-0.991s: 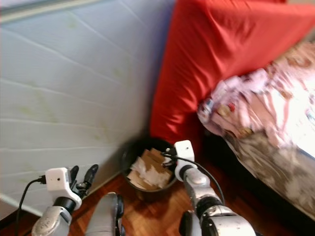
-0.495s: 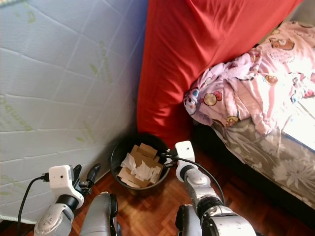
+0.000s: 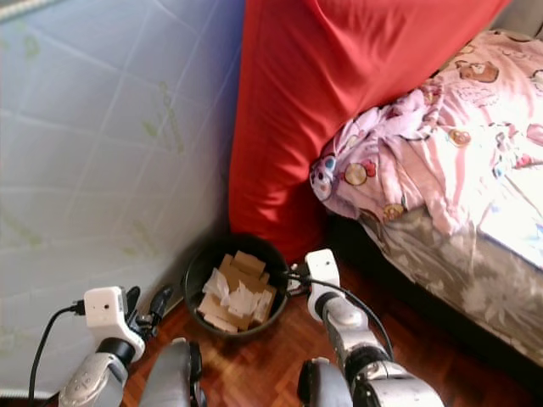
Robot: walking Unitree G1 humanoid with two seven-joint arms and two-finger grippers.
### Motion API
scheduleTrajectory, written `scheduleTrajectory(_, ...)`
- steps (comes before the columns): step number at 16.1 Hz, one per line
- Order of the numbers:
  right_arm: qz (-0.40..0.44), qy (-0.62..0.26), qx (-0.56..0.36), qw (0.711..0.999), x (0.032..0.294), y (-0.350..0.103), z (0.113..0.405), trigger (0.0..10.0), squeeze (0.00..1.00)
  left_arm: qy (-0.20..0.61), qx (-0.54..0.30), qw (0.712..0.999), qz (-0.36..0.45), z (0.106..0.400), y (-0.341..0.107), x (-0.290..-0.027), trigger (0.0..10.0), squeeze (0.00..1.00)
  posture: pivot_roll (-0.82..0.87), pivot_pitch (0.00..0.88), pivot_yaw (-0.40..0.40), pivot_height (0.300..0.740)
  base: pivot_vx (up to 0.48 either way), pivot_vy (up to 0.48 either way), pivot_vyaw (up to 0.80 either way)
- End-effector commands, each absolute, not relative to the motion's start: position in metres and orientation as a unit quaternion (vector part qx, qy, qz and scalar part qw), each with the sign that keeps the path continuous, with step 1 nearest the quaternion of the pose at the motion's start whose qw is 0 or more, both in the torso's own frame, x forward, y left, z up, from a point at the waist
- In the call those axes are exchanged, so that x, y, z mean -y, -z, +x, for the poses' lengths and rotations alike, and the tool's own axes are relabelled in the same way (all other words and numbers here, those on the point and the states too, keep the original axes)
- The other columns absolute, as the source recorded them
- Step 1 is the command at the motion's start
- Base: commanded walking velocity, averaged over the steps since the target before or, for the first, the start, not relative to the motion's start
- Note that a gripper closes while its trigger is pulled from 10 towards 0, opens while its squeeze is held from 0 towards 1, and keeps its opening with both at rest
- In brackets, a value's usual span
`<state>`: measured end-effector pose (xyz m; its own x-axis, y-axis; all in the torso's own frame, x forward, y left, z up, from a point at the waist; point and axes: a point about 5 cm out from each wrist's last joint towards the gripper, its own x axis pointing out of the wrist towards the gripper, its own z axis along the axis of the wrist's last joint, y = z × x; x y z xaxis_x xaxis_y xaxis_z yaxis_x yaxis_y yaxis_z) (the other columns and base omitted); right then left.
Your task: Clean up the room
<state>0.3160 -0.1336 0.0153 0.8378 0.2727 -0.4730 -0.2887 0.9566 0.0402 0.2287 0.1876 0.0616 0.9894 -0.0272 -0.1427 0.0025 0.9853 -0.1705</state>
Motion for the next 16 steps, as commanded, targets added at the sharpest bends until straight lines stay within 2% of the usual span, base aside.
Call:
scheduleTrajectory(1,-0.024,-0.152,-0.246,0.957,0.135,-0.013,0.314,10.0,0.00,0.006,-0.074,0.993,-0.089,0.227,-0.063,-0.188,10.0,0.00,0.17,0.195,-0.065,0.613,0.401,0.000,0.00)
scheduleTrajectory(4,-0.024,-0.155,-0.248,0.956,0.135,-0.014,0.314,10.0,0.00,0.004,-0.073,0.993,-0.090,0.226,-0.064,-0.187,10.0,0.00,0.18,0.199,-0.066,0.613,0.363,0.000,0.00)
scheduleTrajectory(7,-0.036,-0.175,-0.255,0.950,0.131,-0.014,0.315,10.0,0.00,0.002,-0.070,0.994,-0.088,0.225,-0.065,-0.187,10.0,0.00,0.18,0.205,-0.069,0.613,0.000,0.000,0.00)
scheduleTrajectory(10,-0.079,-0.263,-0.242,0.931,0.103,-0.024,0.320,10.0,0.00,0.002,-0.072,0.993,-0.088,0.222,-0.066,-0.186,10.0,0.00,0.19,0.212,-0.075,0.613,0.000,0.000,0.00)
scheduleTrajectory(12,-0.096,-0.293,-0.238,0.921,0.091,-0.027,0.321,10.0,0.00,0.003,-0.072,0.993,-0.088,0.219,-0.066,-0.185,10.0,0.00,0.21,0.226,-0.080,0.613,0.000,0.000,0.00)
scheduleTrajectory(16,-0.105,-0.279,-0.240,0.924,0.082,-0.030,0.324,10.0,0.00,-0.001,-0.073,0.993,-0.089,0.212,-0.068,-0.183,10.0,0.00,0.24,0.246,-0.094,0.613,0.000,0.000,0.00)
